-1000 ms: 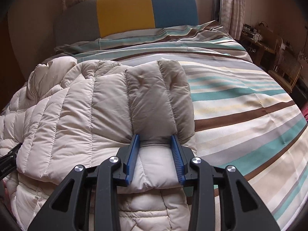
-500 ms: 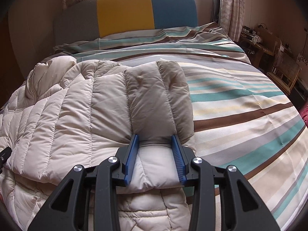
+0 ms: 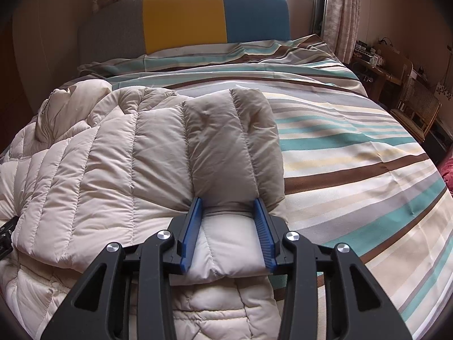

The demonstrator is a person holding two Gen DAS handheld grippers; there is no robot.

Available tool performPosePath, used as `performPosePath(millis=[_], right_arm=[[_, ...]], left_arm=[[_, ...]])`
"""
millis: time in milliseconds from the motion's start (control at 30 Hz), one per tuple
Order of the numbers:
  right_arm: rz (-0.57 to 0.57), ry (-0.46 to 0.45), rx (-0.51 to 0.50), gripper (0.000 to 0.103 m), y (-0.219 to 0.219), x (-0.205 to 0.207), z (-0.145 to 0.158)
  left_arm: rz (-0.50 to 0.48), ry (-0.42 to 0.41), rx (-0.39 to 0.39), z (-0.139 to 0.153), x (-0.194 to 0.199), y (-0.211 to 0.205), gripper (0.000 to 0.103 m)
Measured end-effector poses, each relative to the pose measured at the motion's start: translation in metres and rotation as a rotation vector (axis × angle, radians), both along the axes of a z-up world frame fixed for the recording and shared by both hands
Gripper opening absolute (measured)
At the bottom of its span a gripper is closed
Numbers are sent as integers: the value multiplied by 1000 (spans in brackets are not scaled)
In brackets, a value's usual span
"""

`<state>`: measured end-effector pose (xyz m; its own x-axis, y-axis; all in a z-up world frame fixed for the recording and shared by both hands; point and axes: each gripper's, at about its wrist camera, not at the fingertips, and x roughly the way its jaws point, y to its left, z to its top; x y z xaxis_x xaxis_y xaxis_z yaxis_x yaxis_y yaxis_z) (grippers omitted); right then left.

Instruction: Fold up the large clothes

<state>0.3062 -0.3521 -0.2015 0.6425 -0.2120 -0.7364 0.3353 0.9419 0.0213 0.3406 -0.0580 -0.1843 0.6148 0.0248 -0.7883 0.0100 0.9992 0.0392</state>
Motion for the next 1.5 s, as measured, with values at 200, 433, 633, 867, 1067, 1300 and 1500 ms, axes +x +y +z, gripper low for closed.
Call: performPosePath(millis=[200,433,633,867,1067,1300,1500], right_arm=[[0,0,-4,38,1,0,0],[1,1,-4,39,0,0,0],[1,0,-3,40,0,-1,-1],[1,-1,2,40,-1,0,-1],[2,-2,6,42,-1,0,-2],[0,0,6,45,-1,0,-2],[-4,3,0,46,-2,0,-2]], left_arm=[[20,-53,-135,26,-17,54,100],[253,-89,-173,47,-32,174,100],[489,-104,-192,56,-60,275,100],[619,-136,-135,51,-90,338,100],[772,-103,-149,28,-98,379,100],[884,-107,-260,2,-95,400,83],[916,-150,-308,-3,-94,397,49]])
